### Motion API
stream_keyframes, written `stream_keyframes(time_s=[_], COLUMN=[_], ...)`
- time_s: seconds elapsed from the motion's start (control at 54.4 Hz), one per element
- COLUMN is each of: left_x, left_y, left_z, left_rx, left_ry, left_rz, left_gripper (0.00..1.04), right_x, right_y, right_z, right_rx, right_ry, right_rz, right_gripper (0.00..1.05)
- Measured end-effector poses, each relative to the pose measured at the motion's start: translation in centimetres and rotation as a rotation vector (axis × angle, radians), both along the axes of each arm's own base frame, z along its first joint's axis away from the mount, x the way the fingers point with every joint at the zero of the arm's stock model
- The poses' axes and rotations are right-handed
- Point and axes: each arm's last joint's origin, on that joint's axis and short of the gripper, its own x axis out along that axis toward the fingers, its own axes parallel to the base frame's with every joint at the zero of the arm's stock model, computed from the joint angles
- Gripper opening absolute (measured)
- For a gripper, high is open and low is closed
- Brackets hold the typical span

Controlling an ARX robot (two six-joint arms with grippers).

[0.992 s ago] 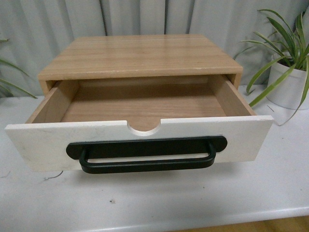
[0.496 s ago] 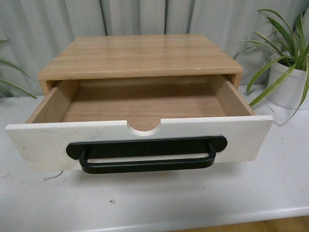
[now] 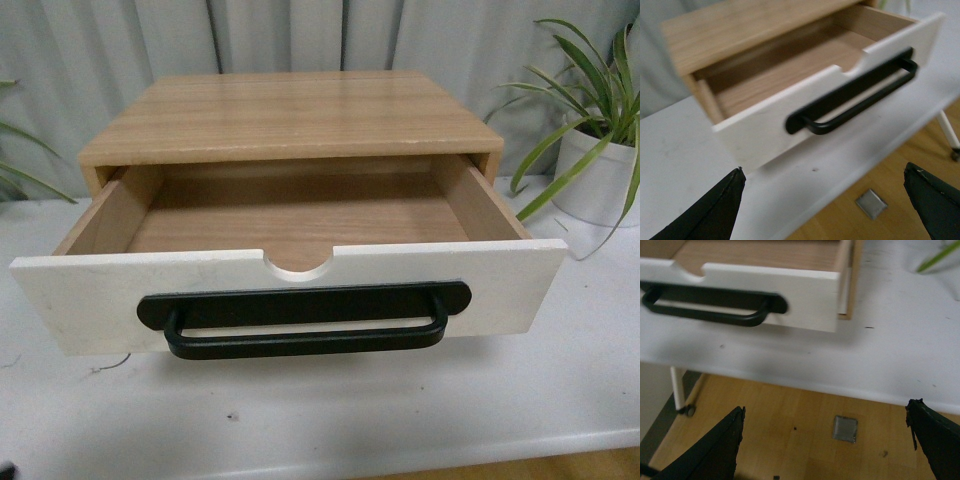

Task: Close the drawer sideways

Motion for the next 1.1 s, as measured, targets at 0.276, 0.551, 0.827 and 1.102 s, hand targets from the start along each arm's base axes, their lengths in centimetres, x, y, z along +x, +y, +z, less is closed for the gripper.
stream_keyframes(time_s=[0.276,0.551,0.827,1.102], left_x=[2.3,3.9,7.0,11.8], left_y=[-1.5,-2.2,-2.4,-3.0], left_z=[0.0,-0.7,-0.5,-1.2], left_rx=[0.179,0.301,0.380,0.435], left_ry=[0.032,0.099,0.075,0.084], left_rz=[-0.161,-0.249,-0.246,-0.210], left_gripper=[0.98,0.98,0.98,0.98], right_x=[2.2,4.5,9.0,15.4], right_y=[2.4,4.3,5.5,6.4], right_z=[0.7,-1.3,-1.8,-2.2], right_rx=[-0.119,-0.211,-0.256,-0.298], right_ry=[-0.016,0.074,0.082,0.078], right_rz=[0.267,0.426,0.474,0.457], right_gripper=[0.98,0.98,0.98,0.98])
